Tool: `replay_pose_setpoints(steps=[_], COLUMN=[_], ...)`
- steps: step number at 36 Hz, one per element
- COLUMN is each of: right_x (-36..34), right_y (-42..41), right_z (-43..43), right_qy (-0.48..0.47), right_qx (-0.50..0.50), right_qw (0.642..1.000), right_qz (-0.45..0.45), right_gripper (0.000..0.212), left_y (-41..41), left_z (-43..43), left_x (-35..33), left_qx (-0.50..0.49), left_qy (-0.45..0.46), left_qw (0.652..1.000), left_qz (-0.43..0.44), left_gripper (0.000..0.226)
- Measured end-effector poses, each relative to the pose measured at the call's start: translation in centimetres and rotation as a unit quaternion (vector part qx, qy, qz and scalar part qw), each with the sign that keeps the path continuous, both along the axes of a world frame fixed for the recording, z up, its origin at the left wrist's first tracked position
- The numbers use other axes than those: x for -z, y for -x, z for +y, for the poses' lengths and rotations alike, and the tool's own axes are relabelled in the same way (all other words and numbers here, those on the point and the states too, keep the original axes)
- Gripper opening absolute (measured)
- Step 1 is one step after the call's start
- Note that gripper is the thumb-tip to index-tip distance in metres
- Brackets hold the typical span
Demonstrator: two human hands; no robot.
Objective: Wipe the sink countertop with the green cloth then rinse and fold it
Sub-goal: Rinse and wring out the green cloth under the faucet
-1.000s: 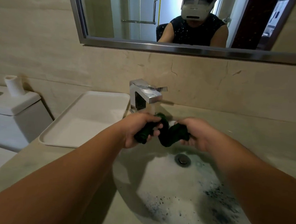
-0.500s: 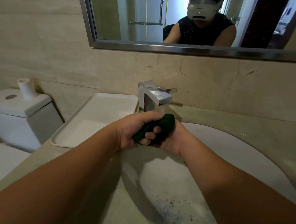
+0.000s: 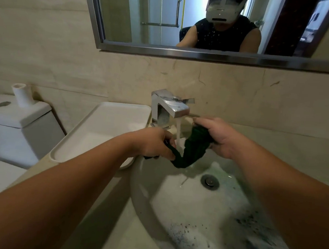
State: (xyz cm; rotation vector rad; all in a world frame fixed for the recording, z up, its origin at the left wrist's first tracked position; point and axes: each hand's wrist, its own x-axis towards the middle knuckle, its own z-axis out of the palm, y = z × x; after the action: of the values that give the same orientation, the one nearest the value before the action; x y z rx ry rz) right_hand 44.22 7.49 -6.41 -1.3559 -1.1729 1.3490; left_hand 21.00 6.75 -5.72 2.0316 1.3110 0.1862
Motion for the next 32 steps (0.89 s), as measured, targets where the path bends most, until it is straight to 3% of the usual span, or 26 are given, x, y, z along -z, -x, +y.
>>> replay_pose_setpoints(steps=[3, 9, 14, 19, 22, 24, 26, 29, 32], right_x=[-0.6, -0.8, -1.7, -4.8, -7.2, -8.5, -9.2, -9.9, -9.6], right_y=[-3.0, -7.2, -8.3, -7.0, -5.6, -4.6, -3.6, -2.4, -2.8], right_z=[-0.9, -2.6, -5.2, -9.5, -13.0, -15.3, -17.1, -19.1, -20.2], right_qy=[0.013, 0.055, 0.081, 0.025, -0.029, -0.036, -0.030, -0.041, -0.129], right_qx=[0.053, 0.132, 0.146, 0.100, 0.052, 0.024, -0.015, -0.045, -0.011], right_qw=[0.998, 0.988, 0.983, 0.989, 0.994, 0.997, 0.998, 0.995, 0.979], right_qz=[-0.040, -0.064, -0.075, -0.102, -0.090, -0.061, -0.047, -0.080, -0.156], right_gripper=[0.019, 0.022, 0.023, 0.016, 0.015, 0.014, 0.019, 0.026, 0.034], left_y=[-1.2, -2.9, -4.6, -7.1, -7.5, -7.5, -7.6, -7.6, -7.0], left_z=[0.6, 1.3, -0.8, -4.1, -5.9, -7.1, -8.2, -10.0, -10.9], left_x=[0.7, 0.8, 0.8, -0.4, -1.6, -2.3, -2.6, -2.6, -2.2], left_qx=[-0.048, -0.109, -0.109, -0.111, -0.055, 0.007, 0.055, 0.081, 0.051], left_qy=[-0.076, -0.043, 0.129, 0.279, 0.354, 0.395, 0.423, 0.424, 0.409], left_qw=[0.996, 0.989, 0.966, 0.918, 0.888, 0.865, 0.837, 0.813, 0.800], left_qz=[0.015, -0.087, -0.195, -0.260, -0.288, -0.311, -0.342, -0.390, -0.436], left_gripper=[0.018, 0.021, 0.029, 0.067, 0.092, 0.097, 0.085, 0.045, 0.028])
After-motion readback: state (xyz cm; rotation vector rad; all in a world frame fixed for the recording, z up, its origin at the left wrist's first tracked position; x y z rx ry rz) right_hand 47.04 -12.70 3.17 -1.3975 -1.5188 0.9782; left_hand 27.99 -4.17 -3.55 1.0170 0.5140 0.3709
